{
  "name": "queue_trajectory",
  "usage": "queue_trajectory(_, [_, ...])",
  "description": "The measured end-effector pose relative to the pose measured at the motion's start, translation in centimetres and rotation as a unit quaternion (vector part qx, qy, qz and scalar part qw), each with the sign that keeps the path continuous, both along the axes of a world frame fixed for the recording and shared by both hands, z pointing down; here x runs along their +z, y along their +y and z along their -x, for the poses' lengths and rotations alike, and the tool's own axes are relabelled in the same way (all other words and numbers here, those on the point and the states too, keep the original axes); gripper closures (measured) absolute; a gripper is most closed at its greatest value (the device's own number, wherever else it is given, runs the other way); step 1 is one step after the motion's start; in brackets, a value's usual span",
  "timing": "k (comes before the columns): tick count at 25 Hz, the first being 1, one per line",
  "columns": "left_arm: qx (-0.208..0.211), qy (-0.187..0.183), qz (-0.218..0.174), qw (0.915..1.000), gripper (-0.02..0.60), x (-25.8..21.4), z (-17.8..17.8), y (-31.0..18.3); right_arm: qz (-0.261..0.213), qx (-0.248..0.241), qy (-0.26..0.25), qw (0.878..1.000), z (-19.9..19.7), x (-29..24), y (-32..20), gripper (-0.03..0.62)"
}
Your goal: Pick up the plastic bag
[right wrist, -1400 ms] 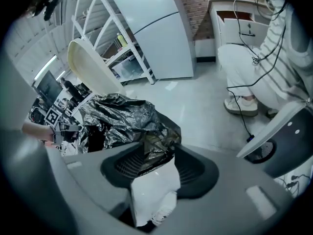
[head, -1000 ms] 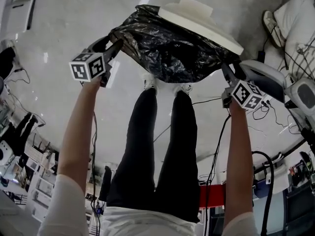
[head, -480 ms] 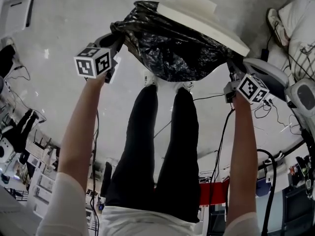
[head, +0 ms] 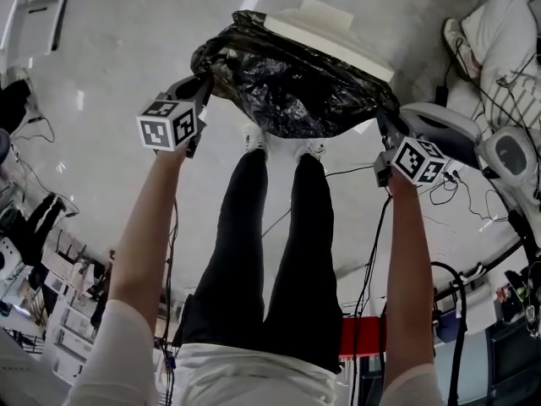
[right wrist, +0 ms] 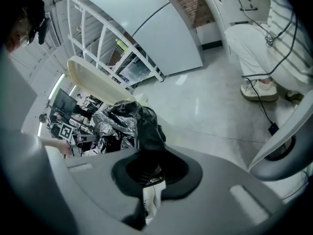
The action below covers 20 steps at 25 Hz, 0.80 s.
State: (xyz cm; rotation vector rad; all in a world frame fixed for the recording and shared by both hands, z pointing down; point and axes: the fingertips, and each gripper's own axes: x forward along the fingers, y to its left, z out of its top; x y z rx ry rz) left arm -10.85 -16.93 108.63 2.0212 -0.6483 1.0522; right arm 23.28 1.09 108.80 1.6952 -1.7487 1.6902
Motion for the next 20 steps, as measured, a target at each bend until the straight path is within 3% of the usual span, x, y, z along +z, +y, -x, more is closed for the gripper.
queue_trajectory(6, [-0.015, -0.013, -0.011, 0.9997, 0.575, -4.4, 0.3, 1.0, -0.006, -0.011, 0.007, 1.0, 1.0, -4.7, 0.2, 0.589])
queue_trajectory(20, [-0.01, 0.027, -0.048, 0.9985, 0.577, -17.9, -0.1, 3.6, -0.016, -0.065, 0.051, 0.996, 3.9, -16.7, 1.7, 0.589])
